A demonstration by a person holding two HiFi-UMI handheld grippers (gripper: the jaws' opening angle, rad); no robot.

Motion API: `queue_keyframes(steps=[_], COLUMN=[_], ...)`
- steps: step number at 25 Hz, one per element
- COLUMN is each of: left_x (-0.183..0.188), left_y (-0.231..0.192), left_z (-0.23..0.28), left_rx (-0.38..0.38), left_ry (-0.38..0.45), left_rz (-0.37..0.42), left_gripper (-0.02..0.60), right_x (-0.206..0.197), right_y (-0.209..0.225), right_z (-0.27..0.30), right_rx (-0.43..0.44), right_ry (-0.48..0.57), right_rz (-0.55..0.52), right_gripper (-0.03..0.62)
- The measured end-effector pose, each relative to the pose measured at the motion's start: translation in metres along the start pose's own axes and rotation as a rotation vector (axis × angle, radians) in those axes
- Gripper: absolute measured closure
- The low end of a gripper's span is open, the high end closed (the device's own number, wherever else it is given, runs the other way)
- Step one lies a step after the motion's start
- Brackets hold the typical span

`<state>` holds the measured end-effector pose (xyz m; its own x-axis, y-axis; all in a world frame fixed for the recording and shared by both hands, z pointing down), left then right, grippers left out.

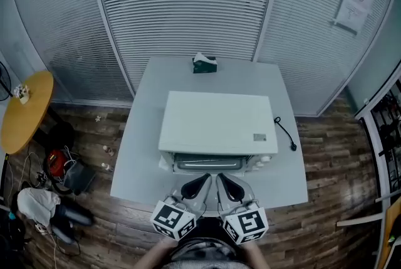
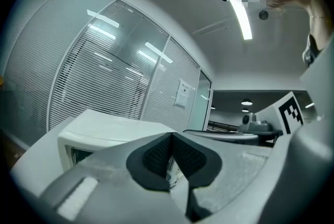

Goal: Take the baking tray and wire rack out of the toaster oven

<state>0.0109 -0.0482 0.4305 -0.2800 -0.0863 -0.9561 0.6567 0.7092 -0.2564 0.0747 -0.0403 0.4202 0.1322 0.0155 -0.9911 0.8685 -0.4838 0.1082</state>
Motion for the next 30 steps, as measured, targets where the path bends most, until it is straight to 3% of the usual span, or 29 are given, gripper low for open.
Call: queue_keyframes(steps=[7,17,23,30], left_x=[-0.008,-0.034,-0.046,-0.082], left_y=[-0.004,-0.019,-0.038,-0.061], left_z=[0.024,0.03,0.031,0.026], left_rx=[0.05,0.14,0.165,0.181], left_ry=[-0.003,-0.022,-0.049,-0.15], left_rz=[0.019,-0.075,-0.044,-0.015], left_gripper=[0.578,0.578,0.578,0.577], right_x=[-0.003,-0.029,-0.044,-0.076], right_y=[0.023,0.049,0.063,0.076], right_z=[0.008,0.009,0.017,0.017], right_rx=[0.044,0.049,0.014,-0.047], right_ry=[-0.019,-0.075,-0.11,-0.203], right_rz=[0.004,0.058,0.088,0.108], right_gripper=[0.592,0.592,0.592,0.592])
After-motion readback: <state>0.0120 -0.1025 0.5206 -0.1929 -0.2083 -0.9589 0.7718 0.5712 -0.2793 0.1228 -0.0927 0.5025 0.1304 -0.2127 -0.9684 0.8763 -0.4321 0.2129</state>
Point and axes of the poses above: the fingertips, and each gripper's own axes: z forward along the fingers, y to its right, x out of its top, the point moved 3 cm from there along -z, backward along the fingers, and after that the axes turned 12 degrees about y, right-handed, at the moved point
